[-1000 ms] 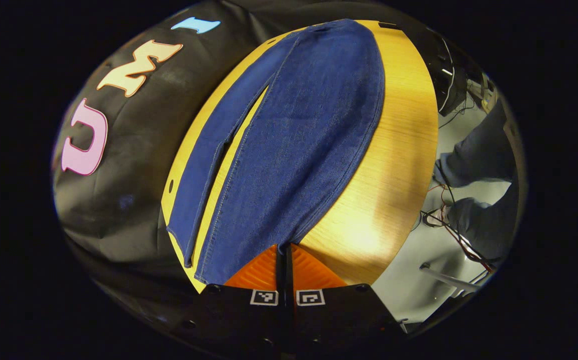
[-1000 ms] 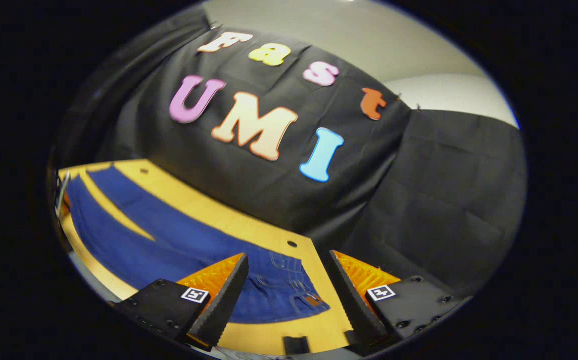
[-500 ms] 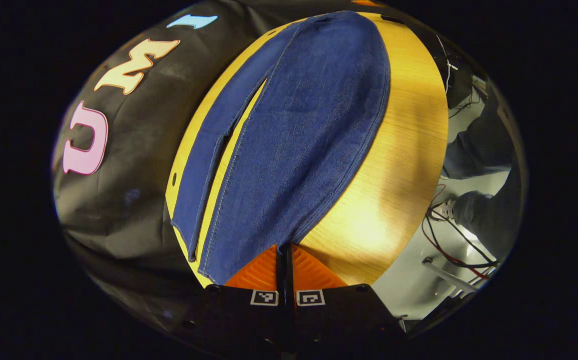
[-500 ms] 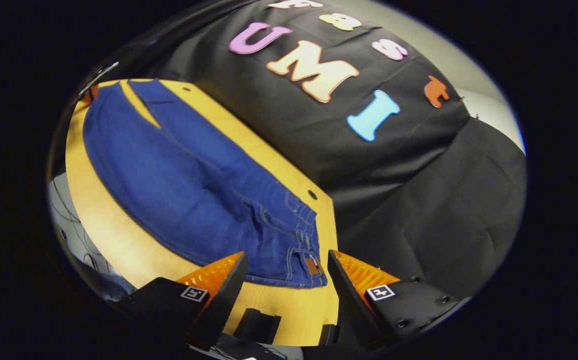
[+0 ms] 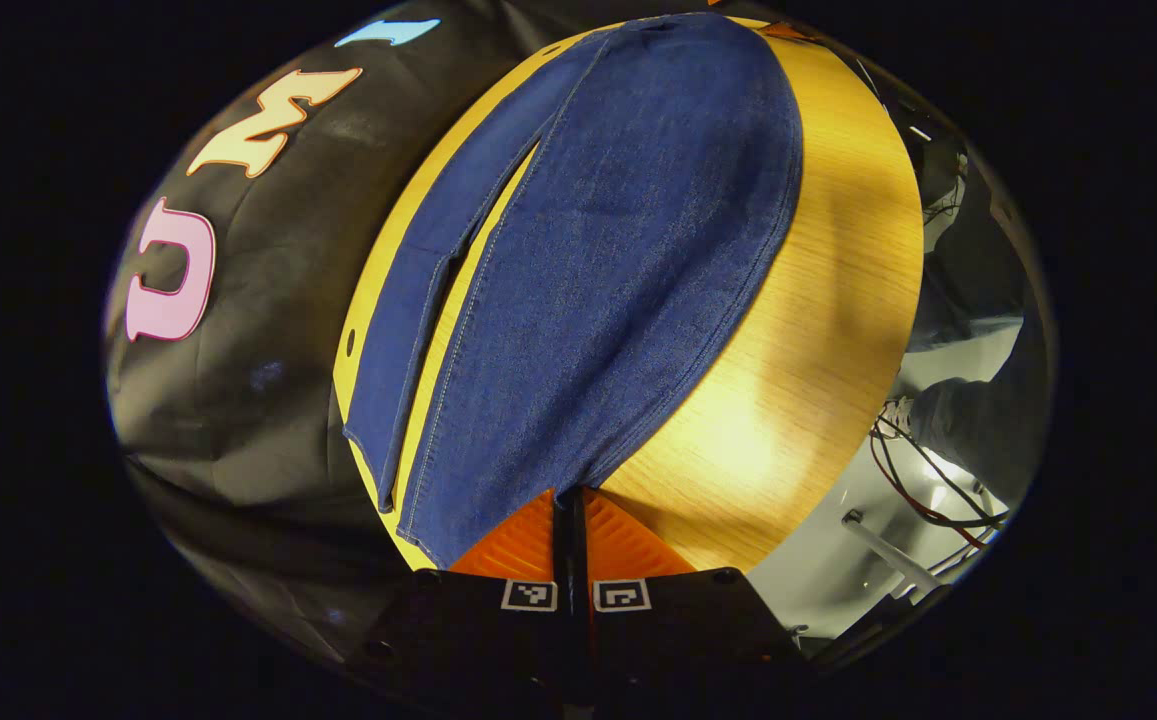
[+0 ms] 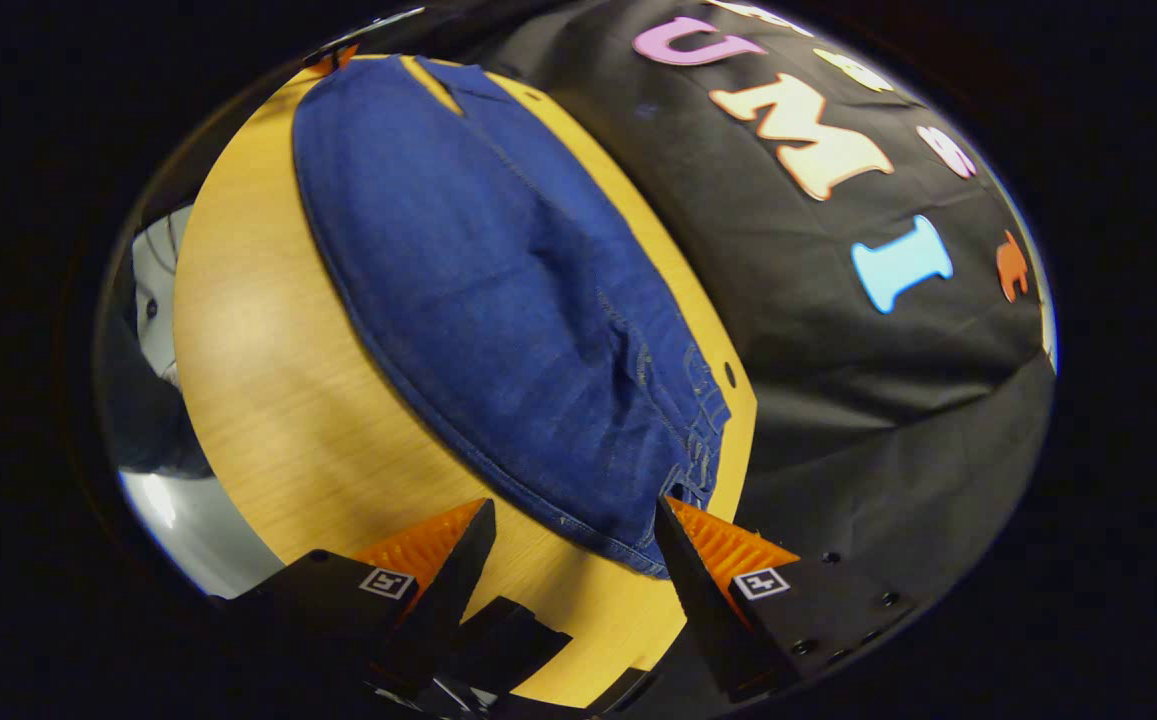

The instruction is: Grasp the waist and the cuffs of the jeans and fold them to make the two legs overlap; first hold the waist and fold one-third of the jeans toward the cuffs, then hold the cuffs and fold the remaining one-third in the same direction to finish folding.

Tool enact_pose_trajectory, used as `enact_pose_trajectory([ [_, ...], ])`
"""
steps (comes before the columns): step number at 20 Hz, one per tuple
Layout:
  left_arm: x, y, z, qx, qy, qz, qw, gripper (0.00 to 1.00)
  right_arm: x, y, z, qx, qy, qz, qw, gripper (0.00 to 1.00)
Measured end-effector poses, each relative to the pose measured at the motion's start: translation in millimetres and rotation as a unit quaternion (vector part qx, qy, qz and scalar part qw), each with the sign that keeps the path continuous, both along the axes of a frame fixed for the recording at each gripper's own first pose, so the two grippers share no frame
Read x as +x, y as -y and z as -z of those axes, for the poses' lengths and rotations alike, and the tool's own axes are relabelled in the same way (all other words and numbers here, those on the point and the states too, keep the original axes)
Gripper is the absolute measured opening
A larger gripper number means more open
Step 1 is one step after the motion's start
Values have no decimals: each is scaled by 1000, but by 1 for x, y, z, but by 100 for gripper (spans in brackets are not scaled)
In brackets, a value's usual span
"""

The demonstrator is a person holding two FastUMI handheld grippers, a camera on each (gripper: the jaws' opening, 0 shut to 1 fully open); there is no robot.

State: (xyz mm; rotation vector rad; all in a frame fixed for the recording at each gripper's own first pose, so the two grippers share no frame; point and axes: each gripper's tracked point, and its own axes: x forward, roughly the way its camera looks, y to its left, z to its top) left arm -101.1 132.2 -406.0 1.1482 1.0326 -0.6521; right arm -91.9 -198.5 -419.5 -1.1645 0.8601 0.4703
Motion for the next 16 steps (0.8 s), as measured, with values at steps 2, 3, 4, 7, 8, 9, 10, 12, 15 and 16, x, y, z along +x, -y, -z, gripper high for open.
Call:
enact_pose_trajectory([
  [2,0,0,0,2,0,-3,1000,0,8,-1,5,-16,-1,-23,1000,94],
  [3,1,-1,0,4,1,-3,1000,0,13,-3,8,-20,-1,-31,999,90],
  [4,1,-1,0,6,2,-2,1000,0,17,-1,15,-22,0,-35,999,83],
  [7,1,-2,0,10,4,-3,1000,0,23,-3,30,-22,-16,-40,999,57],
  [8,2,-2,1,10,6,-3,1000,0,21,-4,37,-22,-26,-41,999,43],
  [9,2,-2,0,10,7,-3,1000,0,20,-1,42,-29,-29,-41,998,28],
  [10,2,-2,0,10,8,-4,1000,0,23,-6,37,-38,-14,-49,998,13],
  [12,4,-4,-1,7,12,-20,1000,0,21,-5,32,-37,0,-31,999,2],
  [15,8,-6,-1,-12,16,-67,998,0,25,-2,36,-13,-1,19,1000,2],
  [16,10,-3,-4,-18,20,-79,997,0,25,-4,35,-12,-2,24,1000,3],
])
